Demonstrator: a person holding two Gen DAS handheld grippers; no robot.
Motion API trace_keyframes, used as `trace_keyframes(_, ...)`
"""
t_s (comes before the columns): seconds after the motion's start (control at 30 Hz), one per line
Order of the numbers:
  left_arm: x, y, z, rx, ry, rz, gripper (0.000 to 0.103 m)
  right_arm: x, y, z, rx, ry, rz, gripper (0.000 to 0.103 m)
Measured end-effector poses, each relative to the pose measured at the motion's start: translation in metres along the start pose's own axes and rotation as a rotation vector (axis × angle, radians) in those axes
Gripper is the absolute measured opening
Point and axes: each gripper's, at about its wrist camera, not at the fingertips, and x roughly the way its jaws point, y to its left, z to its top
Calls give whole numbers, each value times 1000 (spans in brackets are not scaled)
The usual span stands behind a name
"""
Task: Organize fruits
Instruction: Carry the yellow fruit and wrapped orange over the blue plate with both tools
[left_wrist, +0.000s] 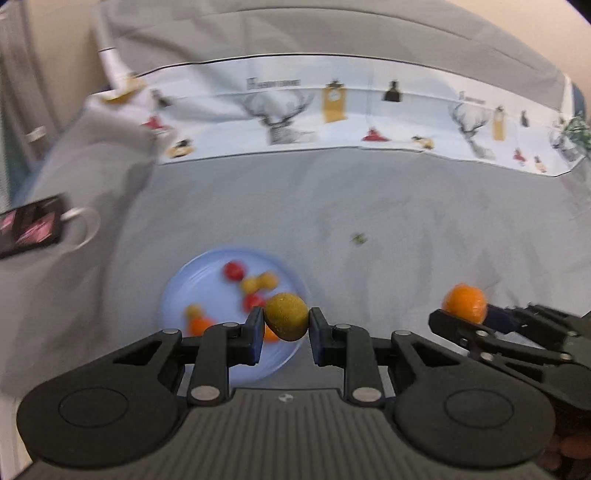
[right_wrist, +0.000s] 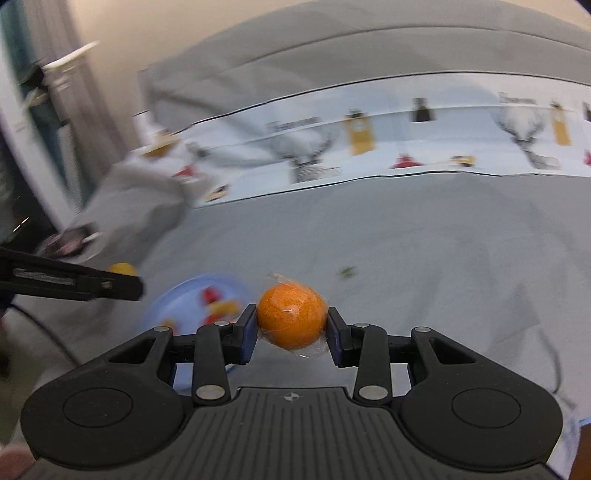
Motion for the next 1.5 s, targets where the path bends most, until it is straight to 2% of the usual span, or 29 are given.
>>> trace_keyframes(0.17,-35,21,-41,-25,-6,86,28,-26,50,-17,-119,27,62,40)
trace_keyframes(0.47,-74,34,-75,-58,-61,114,28,-65,79,-29,-162,-39,5,40)
trace_keyframes(0.93,-105,33,-89,-62,-151,126,28,-89,97,-36,-202,-92,-32,40)
trace_keyframes(1.5,-98,39,-90,-71,-133,128,28,-82,100,-37,-200,-60,-35,40)
